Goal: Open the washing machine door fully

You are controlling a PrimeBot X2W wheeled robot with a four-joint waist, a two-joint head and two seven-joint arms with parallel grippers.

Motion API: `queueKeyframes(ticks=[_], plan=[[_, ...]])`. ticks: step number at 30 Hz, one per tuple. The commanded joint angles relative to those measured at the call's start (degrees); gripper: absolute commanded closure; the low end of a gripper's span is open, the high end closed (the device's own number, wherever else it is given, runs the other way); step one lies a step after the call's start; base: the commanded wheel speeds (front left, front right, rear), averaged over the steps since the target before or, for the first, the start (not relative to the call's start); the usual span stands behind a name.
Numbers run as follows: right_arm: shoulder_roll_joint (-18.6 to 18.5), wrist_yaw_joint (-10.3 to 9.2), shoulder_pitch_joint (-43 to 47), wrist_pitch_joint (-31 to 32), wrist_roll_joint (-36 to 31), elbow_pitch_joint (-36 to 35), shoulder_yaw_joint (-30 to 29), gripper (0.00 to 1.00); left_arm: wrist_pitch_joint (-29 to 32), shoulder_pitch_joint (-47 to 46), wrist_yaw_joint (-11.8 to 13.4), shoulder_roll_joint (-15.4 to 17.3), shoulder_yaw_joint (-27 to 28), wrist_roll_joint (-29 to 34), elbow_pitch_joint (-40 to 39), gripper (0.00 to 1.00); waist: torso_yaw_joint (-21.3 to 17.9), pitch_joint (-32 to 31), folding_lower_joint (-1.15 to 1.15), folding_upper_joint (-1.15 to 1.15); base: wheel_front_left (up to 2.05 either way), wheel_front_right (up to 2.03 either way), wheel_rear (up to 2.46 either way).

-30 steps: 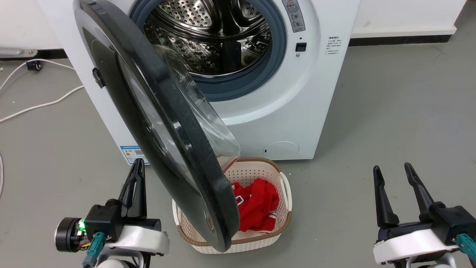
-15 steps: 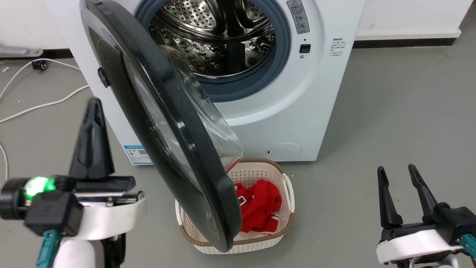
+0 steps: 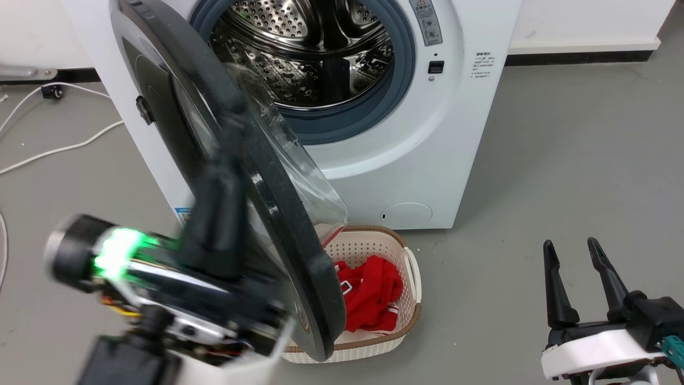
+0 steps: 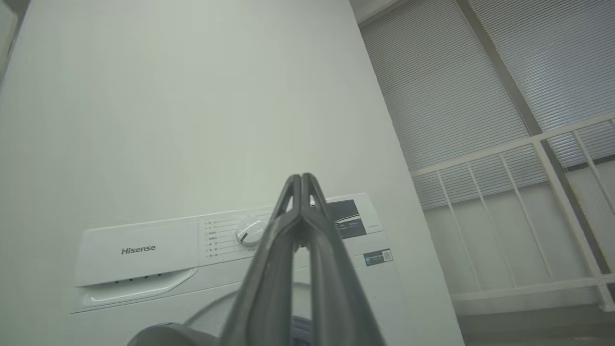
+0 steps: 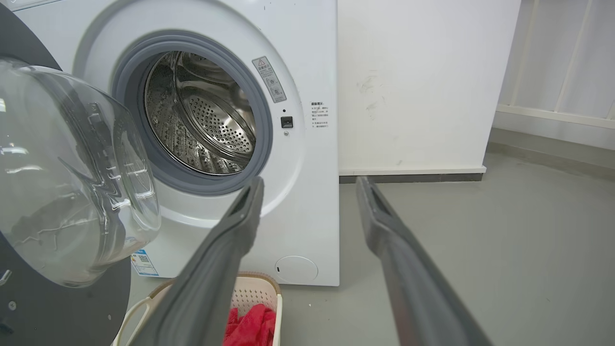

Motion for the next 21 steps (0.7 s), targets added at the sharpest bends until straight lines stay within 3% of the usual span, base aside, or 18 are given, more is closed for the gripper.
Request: queueKeyframes(ticks=[1,7,8,13,21], plan=[[0.14,-0.04,-0.57,0.12,0.37,0.21,0.08,0.0,0.26,1.63,-0.5,-0.12,-2.42,-1.0,0.97,1.0,-0.1,0.08,-0.01,0.0,0.0,0.0,0.0],[0.13,-0.04,-0.56,0.27,0.57,0.56,-0.1,0.0,5.71,6.7,-1.35,-0.62,-10.8,-5.18,4.69,1.0,-0.26,0.23,-0.01,0.0,0.0,0.0,0.0],[0.13,-0.04,-0.26,0.4,0.63,0.93,-0.14,0.0,10.24,10.45,-1.39,-0.82,-13.75,-7.79,7.08,1.0,0.11,0.28,-0.01,0.0,0.0,0.0,0.0],[0.13,-0.04,-0.27,0.41,0.75,1.2,0.08,0.0,15.27,14.32,-1.44,-0.15,-16.03,-9.69,11.75,1.0,0.7,0.35,-0.01,0.0,0.0,0.0,0.0],[0.13,-0.04,-0.84,0.39,0.88,1.46,0.05,0.0,12.78,13.62,-0.23,-0.36,-16.67,-8.69,20.93,1.0,1.37,0.82,-0.01,0.0,0.0,0.0,0.0]])
